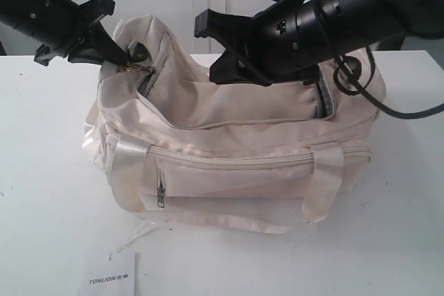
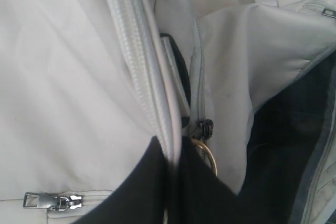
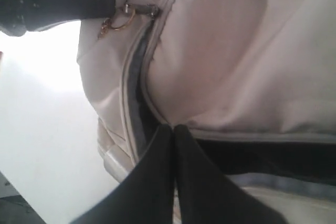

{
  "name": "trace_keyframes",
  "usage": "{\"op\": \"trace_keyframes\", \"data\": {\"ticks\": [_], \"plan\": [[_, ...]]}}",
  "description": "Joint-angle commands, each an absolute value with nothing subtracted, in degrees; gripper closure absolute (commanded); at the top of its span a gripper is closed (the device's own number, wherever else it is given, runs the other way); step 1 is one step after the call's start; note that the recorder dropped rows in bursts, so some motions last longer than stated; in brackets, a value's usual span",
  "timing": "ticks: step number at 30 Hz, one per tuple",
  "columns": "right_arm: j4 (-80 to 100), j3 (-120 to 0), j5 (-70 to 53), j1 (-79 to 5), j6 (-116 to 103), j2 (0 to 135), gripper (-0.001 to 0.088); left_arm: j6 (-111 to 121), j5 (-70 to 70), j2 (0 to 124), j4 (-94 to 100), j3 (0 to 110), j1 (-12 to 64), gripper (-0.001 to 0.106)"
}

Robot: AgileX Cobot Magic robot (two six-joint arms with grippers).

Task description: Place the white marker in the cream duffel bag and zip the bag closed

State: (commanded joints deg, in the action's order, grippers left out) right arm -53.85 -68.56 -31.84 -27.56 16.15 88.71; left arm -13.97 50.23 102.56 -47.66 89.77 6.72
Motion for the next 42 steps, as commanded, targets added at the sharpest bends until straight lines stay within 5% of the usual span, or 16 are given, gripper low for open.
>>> {"op": "trace_keyframes", "data": {"ticks": [21, 31, 42], "plan": [[-77.66, -76.20, -31.64, -28.15, 27.28, 101.44, 0.0866, -14.42, 50.45, 102.56, -48.92, 89.77, 6.72, 0.105], [-82.06, -79.45, -32.21, -29.31, 28.78, 106.27, 0.0615, -15.26, 50.67, 102.56, -48.92, 89.77, 6.72, 0.105], [-90.82, -79.53, -31.70, -30.85, 33.35, 109.49, 0.0602, -15.37, 50.88, 102.56, -49.41, 89.77, 6.72, 0.105]]}}
